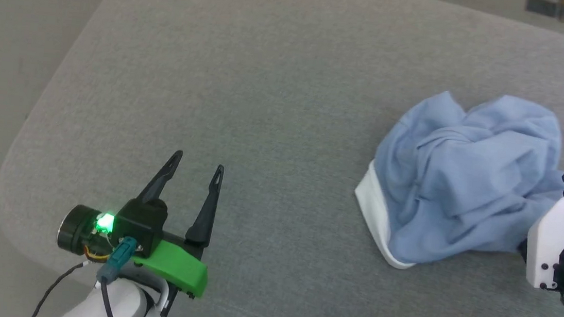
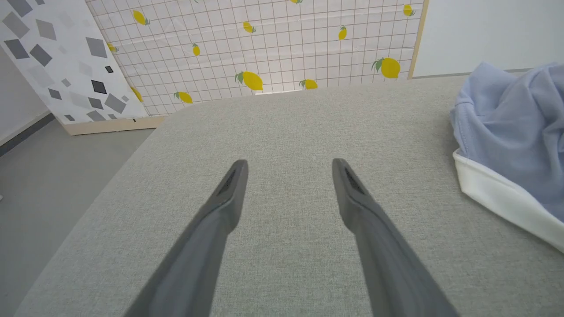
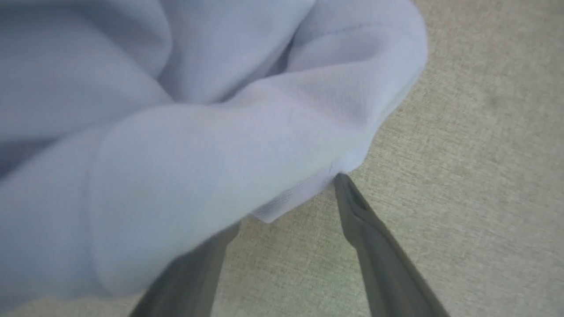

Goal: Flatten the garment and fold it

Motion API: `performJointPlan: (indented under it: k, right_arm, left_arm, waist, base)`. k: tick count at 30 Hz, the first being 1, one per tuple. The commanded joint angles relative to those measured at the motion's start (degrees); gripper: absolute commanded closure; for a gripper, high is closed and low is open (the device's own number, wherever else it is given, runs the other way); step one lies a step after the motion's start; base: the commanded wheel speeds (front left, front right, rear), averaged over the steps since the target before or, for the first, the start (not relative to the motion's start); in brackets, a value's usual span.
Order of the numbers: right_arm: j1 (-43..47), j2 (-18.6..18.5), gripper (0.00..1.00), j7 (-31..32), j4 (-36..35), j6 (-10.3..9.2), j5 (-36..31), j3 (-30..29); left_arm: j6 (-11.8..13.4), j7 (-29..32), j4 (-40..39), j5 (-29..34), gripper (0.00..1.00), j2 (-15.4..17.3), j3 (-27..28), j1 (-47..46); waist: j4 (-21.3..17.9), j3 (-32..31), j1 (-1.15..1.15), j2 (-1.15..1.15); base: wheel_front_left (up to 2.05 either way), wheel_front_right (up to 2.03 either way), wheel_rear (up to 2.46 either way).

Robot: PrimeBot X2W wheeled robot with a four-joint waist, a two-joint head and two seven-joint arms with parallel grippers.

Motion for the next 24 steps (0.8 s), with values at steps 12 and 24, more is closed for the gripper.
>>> performJointPlan:
  k: [12, 24]
  right_arm:
    - [2.3, -0.3, 1.0, -1.0, 4.2, -0.09, -3.6, 1.7]
    - [12.2, -10.1, 1.0, -2.5, -3.3, -0.09, -0.3, -0.8]
  left_arm:
    - [-0.8, -0.6, 1.6, 1.4, 0.0, -1.0, 1.3, -0.6]
    - [-1.6, -0.2, 3.0, 0.0, 0.0, -0.8, 0.6, 2.1]
  waist:
    - [2.1, 1.9, 0.0, 0.0]
    - [-4.0, -7.0, 0.0, 0.0]
  base:
    - [0.0, 0.0, 0.0]
    - [0.0, 0.0, 0.0]
